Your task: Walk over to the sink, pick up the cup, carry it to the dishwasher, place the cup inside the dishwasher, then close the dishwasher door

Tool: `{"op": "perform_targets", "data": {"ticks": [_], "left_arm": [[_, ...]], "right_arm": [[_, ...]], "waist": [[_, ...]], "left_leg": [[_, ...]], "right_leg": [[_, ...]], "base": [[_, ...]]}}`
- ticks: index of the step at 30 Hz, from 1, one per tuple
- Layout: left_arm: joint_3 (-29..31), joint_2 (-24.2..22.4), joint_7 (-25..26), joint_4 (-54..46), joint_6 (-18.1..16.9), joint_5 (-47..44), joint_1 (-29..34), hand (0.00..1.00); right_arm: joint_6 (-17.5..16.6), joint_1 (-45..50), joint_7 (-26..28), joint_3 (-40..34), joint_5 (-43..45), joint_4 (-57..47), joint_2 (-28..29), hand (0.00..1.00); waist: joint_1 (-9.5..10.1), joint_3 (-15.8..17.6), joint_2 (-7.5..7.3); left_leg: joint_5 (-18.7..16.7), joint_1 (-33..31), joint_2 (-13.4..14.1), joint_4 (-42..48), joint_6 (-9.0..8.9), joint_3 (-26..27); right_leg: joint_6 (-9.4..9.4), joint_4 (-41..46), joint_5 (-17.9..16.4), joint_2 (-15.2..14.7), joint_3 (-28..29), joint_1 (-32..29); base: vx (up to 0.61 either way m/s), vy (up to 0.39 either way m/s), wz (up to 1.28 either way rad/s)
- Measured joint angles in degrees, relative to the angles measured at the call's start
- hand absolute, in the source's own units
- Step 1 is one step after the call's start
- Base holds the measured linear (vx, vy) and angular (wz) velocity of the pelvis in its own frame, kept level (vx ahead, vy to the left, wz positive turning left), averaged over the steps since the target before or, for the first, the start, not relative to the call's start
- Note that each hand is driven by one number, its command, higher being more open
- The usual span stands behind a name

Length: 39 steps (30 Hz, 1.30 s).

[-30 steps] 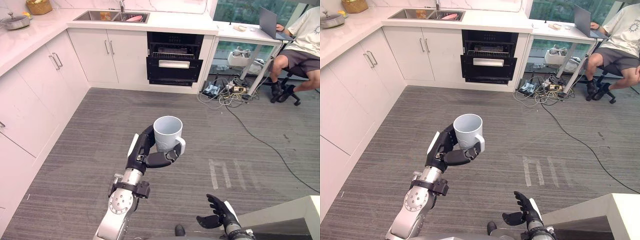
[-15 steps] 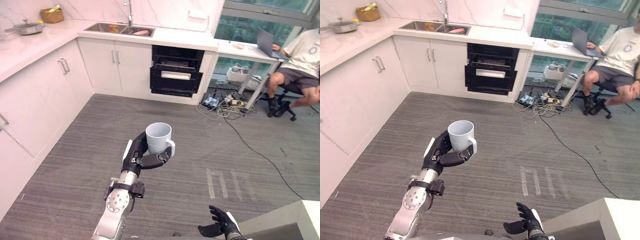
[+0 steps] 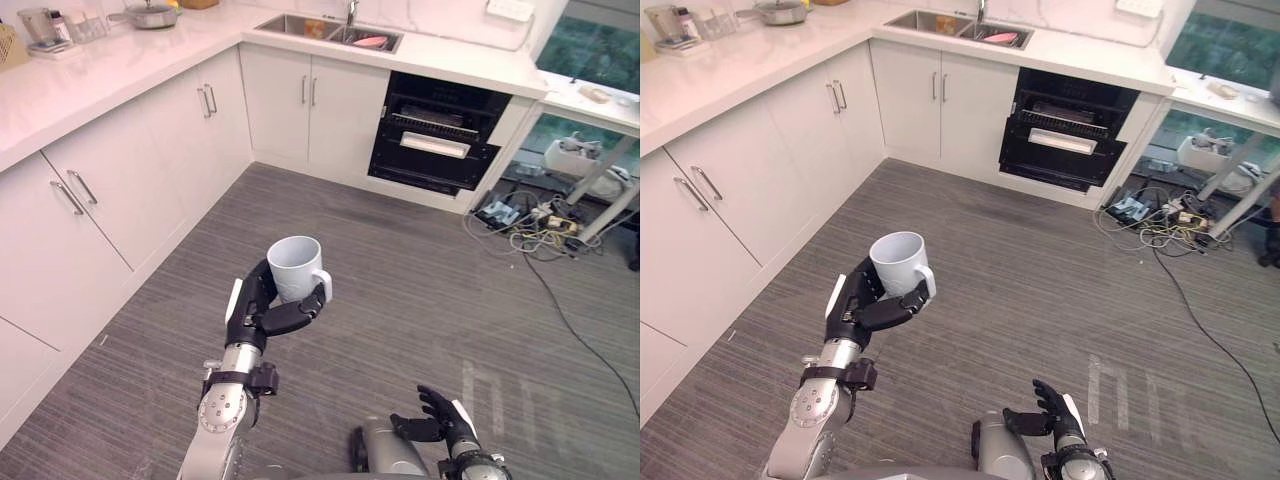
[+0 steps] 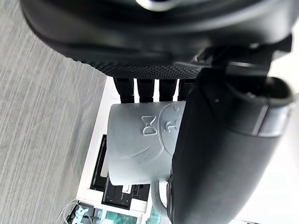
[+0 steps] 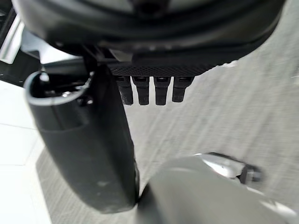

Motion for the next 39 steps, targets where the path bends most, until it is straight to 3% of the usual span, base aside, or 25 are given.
{"op": "perform_targets", "data": {"ticks": [1,2,3,5,7,8,9,10,12,14,16,18,19,20,22,24,26,27,28,31,33,36,37,38,39], "left_arm": [[-1.51,-0.54,-0.08,0.82,0.01,0.00,-1.11,0.30],[-1.98,-1.03,-0.20,0.93,0.00,0.01,-1.49,0.30],[-3.08,-1.71,-0.32,0.86,0.04,-0.01,-2.29,0.30],[-4.18,-3.46,-0.74,1.53,0.20,-0.09,-3.93,0.30],[-4.23,-4.31,-1.34,0.81,0.06,-0.45,-3.91,0.30],[-4.24,-5.87,-1.40,-0.20,-0.12,-0.83,-3.02,0.30],[-4.36,-5.93,-1.44,-0.54,-0.32,-1.12,-3.03,0.30],[-4.88,-5.72,-1.64,-0.97,-0.36,-1.11,-3.37,0.30],[-5.46,-5.68,-2.26,-1.08,-0.43,-1.16,-3.15,0.30],[-5.57,-5.44,-2.33,0.11,-0.43,-1.20,-3.09,0.30],[-5.23,-4.81,-2.30,0.96,-0.42,-1.20,-2.78,0.30],[-5.26,-4.72,-2.20,1.27,-0.43,-1.16,-2.45,0.30],[-5.29,-4.91,-2.16,1.94,-0.46,-1.12,-2.50,0.30],[-5.30,-5.06,-1.80,2.66,-0.41,-1.11,-2.14,0.30],[-4.55,-2.78,-1.46,4.04,-0.13,-1.07,-2.42,0.30],[-4.07,-2.74,-1.35,4.25,0.07,-1.04,-2.75,0.30],[-4.22,-2.05,-1.26,4.24,0.26,-1.03,-2.77,0.30],[-4.12,-1.04,-1.00,4.26,0.42,-0.96,-2.89,0.30],[-3.86,-0.06,-0.35,4.30,0.67,-0.94,-2.86,0.30],[-4.37,-0.01,0.20,4.33,0.44,-0.98,-3.38,0.30],[-5.93,0.08,0.12,4.30,-0.20,-1.03,-5.04,0.30],[-6.97,-0.06,0.08,4.36,-0.37,-1.02,-6.87,0.30],[-7.42,-0.29,0.12,4.62,-0.36,-0.98,-6.89,0.30],[-7.80,-1.44,0.05,5.72,-0.12,-0.90,-6.93,0.30],[-7.88,-1.72,0.02,6.13,-0.09,-0.90,-6.97,0.30]], "right_arm": [[0.05,0.31,-0.04,-0.89,-0.01,-0.48,-0.26,0.90],[0.12,0.26,-0.04,-1.09,0.00,-0.66,-0.63,0.90],[0.41,0.04,-0.08,-1.45,-0.03,-1.29,-1.07,0.90],[0.51,1.12,0.15,-1.61,0.01,-3.93,-1.85,0.90],[0.57,4.18,-0.01,-1.22,-0.01,-8.28,-1.67,0.90],[0.53,5.21,0.10,-0.74,-0.01,-10.42,-2.46,0.90],[0.49,5.74,0.02,-0.61,0.03,-11.29,-2.25,0.90],[0.61,5.99,-0.25,-0.44,0.11,-11.77,-1.27,0.90],[0.69,6.20,-0.47,-0.09,0.16,-11.69,-0.88,0.90],[0.63,4.82,-0.48,-0.20,0.19,-9.13,-1.33,0.90],[0.64,2.72,-0.78,-0.17,0.18,-6.06,-2.24,0.90],[0.63,1.53,-1.06,-0.21,0.16,-3.88,-3.34,0.90],[0.64,1.77,-1.14,-0.25,0.17,-3.76,-3.98,0.90],[0.64,2.12,-1.17,-0.29,0.16,-3.31,-4.14,0.90],[0.12,2.37,-1.24,-0.42,0.13,-2.97,-2.22,0.90],[-0.26,2.67,-1.31,-1.05,0.12,-3.21,-2.47,0.90],[-0.13,2.45,-1.28,-1.47,0.06,-3.18,-2.39,0.90],[-0.05,1.75,-1.27,-1.29,0.02,-3.01,-2.18,0.90],[0.04,0.34,-1.20,-0.37,0.00,-2.40,-2.04,0.90],[-0.14,-1.67,-1.01,1.81,-0.01,-2.53,-1.84,0.90],[-0.18,-2.77,-0.98,2.39,-0.03,-4.24,-1.82,0.90],[-0.14,-3.45,-1.20,2.41,-0.05,-7.94,-2.26,0.90],[-0.11,-3.10,-1.26,2.35,-0.08,-9.95,-2.96,0.90],[-0.03,-2.91,-1.39,2.07,-0.23,-11.19,-4.25,0.90],[0.15,-3.08,-1.40,1.67,-0.26,-11.76,-4.32,0.90]], "waist": [[-0.97,-0.20,0.36],[-1.12,-0.02,1.18],[-0.53,0.06,3.06],[-2.58,1.42,2.26],[-2.12,1.25,3.25],[-0.59,0.83,6.07],[0.29,0.74,6.99],[0.38,0.73,6.43],[1.15,1.00,4.81],[1.88,0.99,3.28],[1.79,1.46,2.50],[1.61,1.42,2.63],[1.56,1.45,3.32],[1.92,1.16,4.14],[0.61,0.39,-0.08],[0.56,0.39,-0.51],[1.21,0.50,-1.66],[1.12,0.60,-2.00],[1.19,0.94,-1.61],[-0.08,1.02,0.98],[-1.12,0.99,2.56],[-3.27,1.04,2.29],[-4.51,1.02,1.82],[-4.74,1.21,3.45],[-4.79,1.00,3.96]], "left_leg": [[-0.27,1.59,-0.34,-1.20,-1.10,-2.32],[-0.45,2.49,-0.01,-1.97,-1.64,-3.24],[0.16,3.65,0.96,-3.09,-3.33,-3.65],[5.74,5.27,0.02,2.96,-7.31,-1.06],[7.86,1.80,5.04,19.59,-7.63,5.92],[15.71,-1.94,11.91,32.27,-6.49,10.81],[20.55,-4.30,16.25,39.30,-5.62,13.14],[17.75,-8.14,20.01,45.18,-4.84,14.83],[12.51,-12.69,22.20,45.06,-4.52,18.31],[8.13,-16.14,20.52,33.46,-5.41,20.04],[8.92,-16.65,15.51,14.32,-7.29,16.64],[15.54,-16.72,11.42,-5.85,-9.73,10.41],[22.18,-16.86,10.75,-13.76,-10.19,8.22],[30.99,-16.63,10.74,-11.84,-5.56,6.88],[23.06,-19.53,8.02,-2.38,-4.47,7.88],[16.32,-22.10,7.00,5.01,-3.51,8.88],[12.75,-20.13,4.41,5.99,-2.87,10.92],[10.33,-17.52,2.74,5.11,-1.50,11.73],[9.46,-13.39,1.99,2.61,-0.96,12.51],[8.86,-3.78,2.55,-5.54,-1.15,12.98],[8.69,1.15,3.83,-10.06,-3.15,13.86],[7.52,6.37,3.60,-13.98,-6.26,14.08],[5.99,8.98,3.15,-14.08,-8.58,13.96],[5.18,11.22,4.20,-12.98,-9.83,14.44],[5.26,10.91,5.09,-10.86,-9.92,14.29]], "right_leg": [[-0.67,-1.78,7.03,0.35,0.30,0.50],[-0.86,-1.15,8.49,0.83,0.53,0.61],[0.52,1.50,7.66,0.37,0.08,0.81],[-2.77,13.94,1.81,-2.96,-4.45,-0.46],[-5.65,6.84,1.16,-1.29,-8.10,5.46],[-5.88,5.40,-0.90,1.94,-7.69,9.14],[-5.33,3.60,-2.35,3.49,-7.36,12.06],[-6.24,1.84,-3.88,3.97,-7.35,15.28],[-6.72,-1.48,-4.69,3.42,-5.59,19.65],[-6.48,-5.65,-4.59,1.45,-2.55,24.19],[-4.93,-7.79,-4.82,-0.90,0.28,27.62],[-2.92,-10.29,-5.93,-2.12,2.94,30.38],[-0.74,-11.08,-7.65,-1.84,4.23,32.41],[0.34,-11.00,-10.05,-1.74,6.24,34.76],[0.67,-9.84,-11.37,-6.09,7.56,35.77],[1.08,-3.66,-11.51,-7.83,9.81,33.21],[5.57,10.60,-9.17,-10.36,12.34,27.17],[10.84,22.06,-5.07,-11.44,13.07,21.71],[7.88,30.25,-6.47,-11.01,12.03,16.83],[-0.32,30.36,-11.17,-7.40,2.40,8.12],[-1.76,20.52,-11.41,-4.48,-3.50,0.96],[-3.04,-0.22,-2.09,-1.57,-5.60,-3.93],[-5.48,-4.09,9.07,-0.90,-4.99,-3.67],[-6.81,0.44,11.53,-0.10,-4.53,-3.70],[-7.32,2.73,9.42,0.30,-4.34,-3.94]], "base": [[0.64,-0.110,0.91],[0.59,-0.099,0.69],[0.58,-0.093,0.43],[0.55,-0.176,0.84],[0.46,-0.232,0.31],[0.49,-0.201,-0.39],[0.60,-0.154,-0.50],[0.41,-0.045,-0.21],[0.47,-0.042,-0.26],[0.50,0.020,-0.60],[0.49,0.136,-0.76],[0.52,0.231,-0.75],[0.54,0.321,-0.73],[0.66,0.435,-0.75],[0.58,0.369,-0.21],[0.50,0.303,0.00],[0.48,0.284,-0.20],[0.46,0.195,-0.30],[0.45,0.169,-0.35],[0.44,0.099,-0.27],[0.48,0.036,-0.17],[0.61,-0.037,0.05],[0.74,-0.098,0.01],[0.74,-0.107,-0.07],[0.70,-0.158,-0.17]]}}
